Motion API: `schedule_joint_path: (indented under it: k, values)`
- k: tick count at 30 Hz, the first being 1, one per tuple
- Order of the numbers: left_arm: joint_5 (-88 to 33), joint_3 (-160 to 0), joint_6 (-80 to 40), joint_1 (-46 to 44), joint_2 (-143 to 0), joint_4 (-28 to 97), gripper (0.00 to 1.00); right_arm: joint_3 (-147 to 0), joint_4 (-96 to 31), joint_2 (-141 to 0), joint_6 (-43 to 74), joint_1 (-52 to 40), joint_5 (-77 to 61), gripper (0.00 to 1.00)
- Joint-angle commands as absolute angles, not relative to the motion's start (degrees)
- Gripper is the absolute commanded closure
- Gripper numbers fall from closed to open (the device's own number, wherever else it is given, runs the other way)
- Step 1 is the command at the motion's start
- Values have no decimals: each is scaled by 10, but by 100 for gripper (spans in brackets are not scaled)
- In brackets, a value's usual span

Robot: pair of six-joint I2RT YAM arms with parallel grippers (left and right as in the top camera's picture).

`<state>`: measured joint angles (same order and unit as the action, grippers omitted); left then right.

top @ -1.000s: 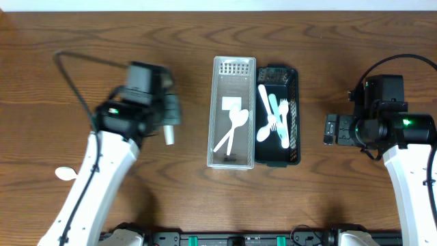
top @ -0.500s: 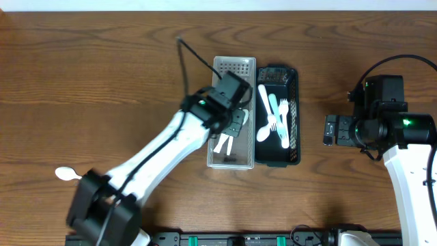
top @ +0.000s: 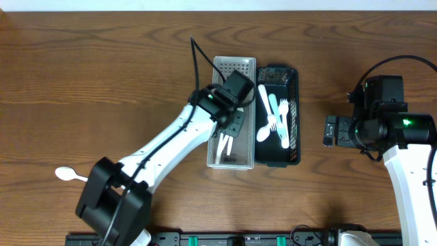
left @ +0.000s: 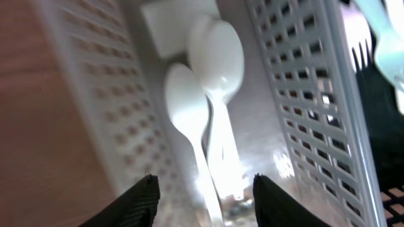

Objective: Pack container
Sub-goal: 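Place the spoon into the clear basket and withdraw left gripper, then grasp the last white spoon with the left gripper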

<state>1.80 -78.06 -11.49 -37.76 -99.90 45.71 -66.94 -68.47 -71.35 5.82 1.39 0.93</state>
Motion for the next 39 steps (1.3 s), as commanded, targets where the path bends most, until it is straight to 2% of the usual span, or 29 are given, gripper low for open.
schedule_joint_path:
  k: [1, 6, 14, 19, 27, 34, 39]
  values:
    - [78, -827, -121, -342, -939, 490, 48, -669, -686, -711, 55, 18, 6, 1]
    - [79, -828, -227, -222, -847, 541, 48, -669, -686, -711, 55, 18, 6, 1]
    - [78, -804, -405, 98, -740, 642, 47, -669, -686, -711, 55, 18, 6, 1]
    - [67, -760, -422, 240, -738, 653, 47, -669, -685, -711, 55, 18, 6, 1]
    - [44, -618, -432, 354, -743, 578, 47, -669, -685, -711, 55, 18, 6, 1]
    - [30, -506, -432, 390, -758, 480, 47, -669, -686, -711, 55, 18, 6, 1]
    - [30, -486, -401, 400, -796, 443, 47, -669, -686, -711, 55, 18, 6, 1]
